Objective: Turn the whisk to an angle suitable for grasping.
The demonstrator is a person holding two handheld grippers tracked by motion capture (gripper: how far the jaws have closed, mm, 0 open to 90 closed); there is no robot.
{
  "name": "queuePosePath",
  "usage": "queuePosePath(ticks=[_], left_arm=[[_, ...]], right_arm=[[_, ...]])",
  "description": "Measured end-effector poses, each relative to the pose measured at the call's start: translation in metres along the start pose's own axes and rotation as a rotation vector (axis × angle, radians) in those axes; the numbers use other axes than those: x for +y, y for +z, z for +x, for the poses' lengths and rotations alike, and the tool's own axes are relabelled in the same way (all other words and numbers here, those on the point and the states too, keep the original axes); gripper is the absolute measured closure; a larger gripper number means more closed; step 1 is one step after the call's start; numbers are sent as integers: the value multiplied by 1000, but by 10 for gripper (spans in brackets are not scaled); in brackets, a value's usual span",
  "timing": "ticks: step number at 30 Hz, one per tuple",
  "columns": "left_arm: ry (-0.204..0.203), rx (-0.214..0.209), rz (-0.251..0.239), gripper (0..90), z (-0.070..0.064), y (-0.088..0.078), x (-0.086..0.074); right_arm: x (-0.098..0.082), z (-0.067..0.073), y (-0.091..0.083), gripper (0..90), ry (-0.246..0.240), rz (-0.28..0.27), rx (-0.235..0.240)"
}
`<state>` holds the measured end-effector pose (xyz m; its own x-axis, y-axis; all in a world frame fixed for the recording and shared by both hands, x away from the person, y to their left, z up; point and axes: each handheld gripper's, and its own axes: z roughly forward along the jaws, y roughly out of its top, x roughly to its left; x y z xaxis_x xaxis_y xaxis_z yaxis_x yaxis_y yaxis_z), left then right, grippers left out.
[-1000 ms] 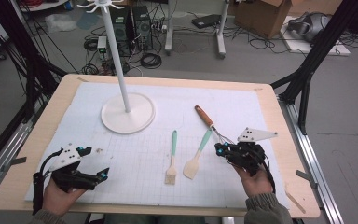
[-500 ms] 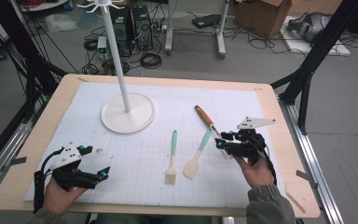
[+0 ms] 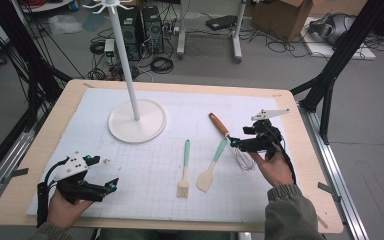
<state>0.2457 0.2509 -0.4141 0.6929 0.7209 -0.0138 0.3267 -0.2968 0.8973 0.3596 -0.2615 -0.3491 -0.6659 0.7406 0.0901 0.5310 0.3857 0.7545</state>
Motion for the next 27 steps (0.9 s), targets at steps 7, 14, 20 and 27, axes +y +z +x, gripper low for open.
queuePosePath(ticks=[7,14,20,27], left_arm=[[-9,1,2,17,3,-2,-3],[-13,6,-2,17,4,-5,-3],[-10,4,-2,17,4,-5,-3],[-8,-1,-1,17,4,-3,-2]], right_arm=[[18,-5,8,222,-18,2,-16],[30,-15,17,208,8,22,-17],[37,-22,22,204,5,12,-14],[55,-25,25,200,16,28,-24]])
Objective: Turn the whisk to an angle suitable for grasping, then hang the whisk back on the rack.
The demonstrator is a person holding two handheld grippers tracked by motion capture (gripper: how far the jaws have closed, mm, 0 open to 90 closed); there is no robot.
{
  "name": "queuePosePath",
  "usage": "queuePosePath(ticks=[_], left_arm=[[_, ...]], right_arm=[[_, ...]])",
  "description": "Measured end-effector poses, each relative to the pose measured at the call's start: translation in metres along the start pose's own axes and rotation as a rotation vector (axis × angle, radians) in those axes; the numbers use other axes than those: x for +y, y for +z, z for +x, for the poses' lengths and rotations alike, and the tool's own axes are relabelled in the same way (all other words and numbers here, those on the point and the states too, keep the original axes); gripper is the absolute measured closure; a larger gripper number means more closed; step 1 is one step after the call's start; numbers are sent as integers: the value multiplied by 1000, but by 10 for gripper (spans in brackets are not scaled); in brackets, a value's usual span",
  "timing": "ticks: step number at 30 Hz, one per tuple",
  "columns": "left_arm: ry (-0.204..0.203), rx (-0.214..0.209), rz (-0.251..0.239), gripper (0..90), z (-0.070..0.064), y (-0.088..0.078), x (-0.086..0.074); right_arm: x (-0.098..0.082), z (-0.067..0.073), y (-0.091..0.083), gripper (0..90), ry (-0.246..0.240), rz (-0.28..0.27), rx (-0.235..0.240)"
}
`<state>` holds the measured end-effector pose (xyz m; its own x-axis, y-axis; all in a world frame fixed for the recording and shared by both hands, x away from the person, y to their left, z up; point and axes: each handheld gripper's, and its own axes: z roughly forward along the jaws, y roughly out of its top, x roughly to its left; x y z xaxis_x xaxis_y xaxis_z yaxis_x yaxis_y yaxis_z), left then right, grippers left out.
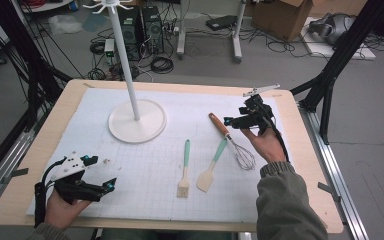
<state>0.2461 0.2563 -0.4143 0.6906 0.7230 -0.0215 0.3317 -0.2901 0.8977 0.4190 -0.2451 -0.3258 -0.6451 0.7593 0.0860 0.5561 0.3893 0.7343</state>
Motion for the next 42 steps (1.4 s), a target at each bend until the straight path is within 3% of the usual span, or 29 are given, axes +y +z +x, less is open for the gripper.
queuePosePath(ticks=[10,14,24,30,41,42], left_arm=[[1,-2,-1,17,1,0,0],[-1,-4,0,17,2,0,0],[1,-3,-1,17,2,-1,0],[-3,1,-2,17,3,-3,-1],[-2,-1,-2,17,3,-3,0],[-1,-1,-1,17,3,-3,-1]], right_arm=[[29,3,-1,200,-16,-31,-13],[29,3,6,200,5,-38,3],[27,3,20,207,-9,-1,-9],[28,2,22,207,-14,-6,-7],[21,-1,35,204,14,37,4],[19,-1,36,225,7,21,6]])
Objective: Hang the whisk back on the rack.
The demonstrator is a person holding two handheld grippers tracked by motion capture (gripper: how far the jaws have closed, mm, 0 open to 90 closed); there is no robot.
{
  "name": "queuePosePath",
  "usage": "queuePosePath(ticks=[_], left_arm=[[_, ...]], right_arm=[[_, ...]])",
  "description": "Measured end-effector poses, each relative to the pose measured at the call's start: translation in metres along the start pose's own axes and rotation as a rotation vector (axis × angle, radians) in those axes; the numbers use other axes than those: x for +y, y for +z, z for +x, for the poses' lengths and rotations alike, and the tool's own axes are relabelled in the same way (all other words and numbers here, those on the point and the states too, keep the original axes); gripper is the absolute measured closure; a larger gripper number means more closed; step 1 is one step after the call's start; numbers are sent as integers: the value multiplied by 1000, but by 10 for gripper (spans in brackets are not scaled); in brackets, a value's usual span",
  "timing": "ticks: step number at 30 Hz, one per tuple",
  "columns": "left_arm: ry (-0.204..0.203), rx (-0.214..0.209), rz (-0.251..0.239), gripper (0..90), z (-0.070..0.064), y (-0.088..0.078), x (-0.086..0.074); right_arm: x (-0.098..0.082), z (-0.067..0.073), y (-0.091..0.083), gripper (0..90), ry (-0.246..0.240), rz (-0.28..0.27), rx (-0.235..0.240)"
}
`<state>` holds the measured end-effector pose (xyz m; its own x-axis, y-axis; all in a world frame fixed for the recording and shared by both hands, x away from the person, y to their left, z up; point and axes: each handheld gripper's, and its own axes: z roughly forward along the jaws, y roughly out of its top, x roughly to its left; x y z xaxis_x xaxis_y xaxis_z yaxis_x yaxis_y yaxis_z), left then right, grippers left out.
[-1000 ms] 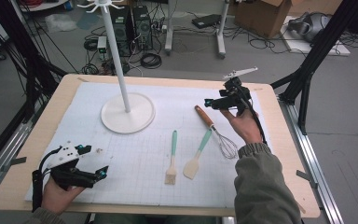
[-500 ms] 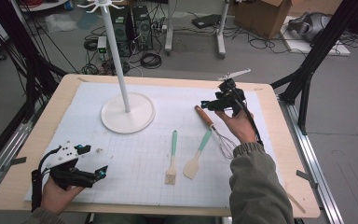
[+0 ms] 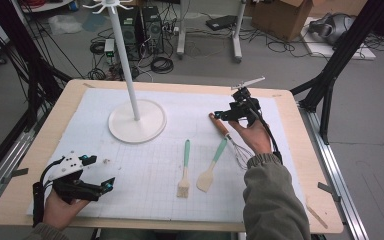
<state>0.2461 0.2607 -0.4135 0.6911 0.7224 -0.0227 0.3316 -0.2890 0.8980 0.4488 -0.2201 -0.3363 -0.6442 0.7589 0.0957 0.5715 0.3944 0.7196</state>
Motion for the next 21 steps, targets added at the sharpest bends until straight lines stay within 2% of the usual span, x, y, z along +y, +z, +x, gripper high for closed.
queuePosePath(ticks=[2,6,7,17,21], left_arm=[[1,2,-1,17,0,0,0],[-2,1,-1,17,0,0,0],[2,-2,0,17,0,1,0],[6,-2,1,17,-1,2,0],[5,-2,-1,17,0,2,0]], right_arm=[[-7,-1,2,250,-20,-30,-19],[-15,-8,7,251,12,-7,-11],[-18,-10,10,255,19,14,-15],[-25,-14,17,300,22,49,-22],[-28,-16,22,306,23,80,-20]])
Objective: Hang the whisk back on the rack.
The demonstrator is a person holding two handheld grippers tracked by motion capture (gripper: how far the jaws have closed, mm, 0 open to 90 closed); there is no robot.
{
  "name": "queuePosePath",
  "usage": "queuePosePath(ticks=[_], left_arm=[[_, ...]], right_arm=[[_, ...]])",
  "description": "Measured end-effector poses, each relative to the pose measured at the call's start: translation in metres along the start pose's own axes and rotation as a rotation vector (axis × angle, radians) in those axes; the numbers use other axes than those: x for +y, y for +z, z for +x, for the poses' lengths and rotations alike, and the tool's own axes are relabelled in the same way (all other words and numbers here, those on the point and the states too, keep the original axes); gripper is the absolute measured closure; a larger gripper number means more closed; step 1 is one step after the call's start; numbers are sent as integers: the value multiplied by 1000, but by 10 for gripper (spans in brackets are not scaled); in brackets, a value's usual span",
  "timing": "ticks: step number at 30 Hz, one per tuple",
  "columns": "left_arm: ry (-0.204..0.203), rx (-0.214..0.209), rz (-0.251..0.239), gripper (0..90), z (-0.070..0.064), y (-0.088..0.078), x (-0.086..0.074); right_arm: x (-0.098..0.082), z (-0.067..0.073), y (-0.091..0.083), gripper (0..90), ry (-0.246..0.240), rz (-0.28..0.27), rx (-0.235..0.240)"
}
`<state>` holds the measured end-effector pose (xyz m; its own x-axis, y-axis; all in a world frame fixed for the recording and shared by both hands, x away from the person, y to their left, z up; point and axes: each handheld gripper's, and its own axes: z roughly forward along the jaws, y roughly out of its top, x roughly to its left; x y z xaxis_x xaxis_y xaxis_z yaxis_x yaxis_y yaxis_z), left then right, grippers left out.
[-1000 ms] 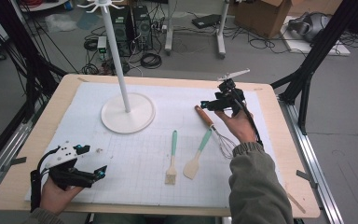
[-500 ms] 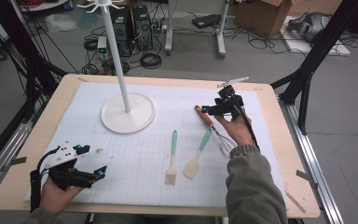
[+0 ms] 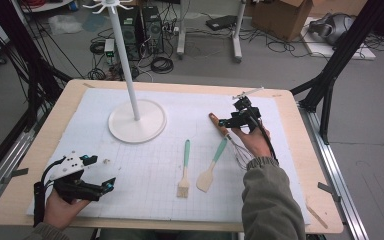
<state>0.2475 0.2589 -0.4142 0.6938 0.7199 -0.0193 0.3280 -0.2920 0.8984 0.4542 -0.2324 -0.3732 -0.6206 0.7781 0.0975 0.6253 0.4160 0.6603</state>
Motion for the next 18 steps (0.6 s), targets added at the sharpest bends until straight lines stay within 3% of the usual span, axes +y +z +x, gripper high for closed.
queuePosePath(ticks=[18], left_arm=[[2,1,2,17,-1,0,0]], right_arm=[[-14,-6,19,376,10,75,13]])
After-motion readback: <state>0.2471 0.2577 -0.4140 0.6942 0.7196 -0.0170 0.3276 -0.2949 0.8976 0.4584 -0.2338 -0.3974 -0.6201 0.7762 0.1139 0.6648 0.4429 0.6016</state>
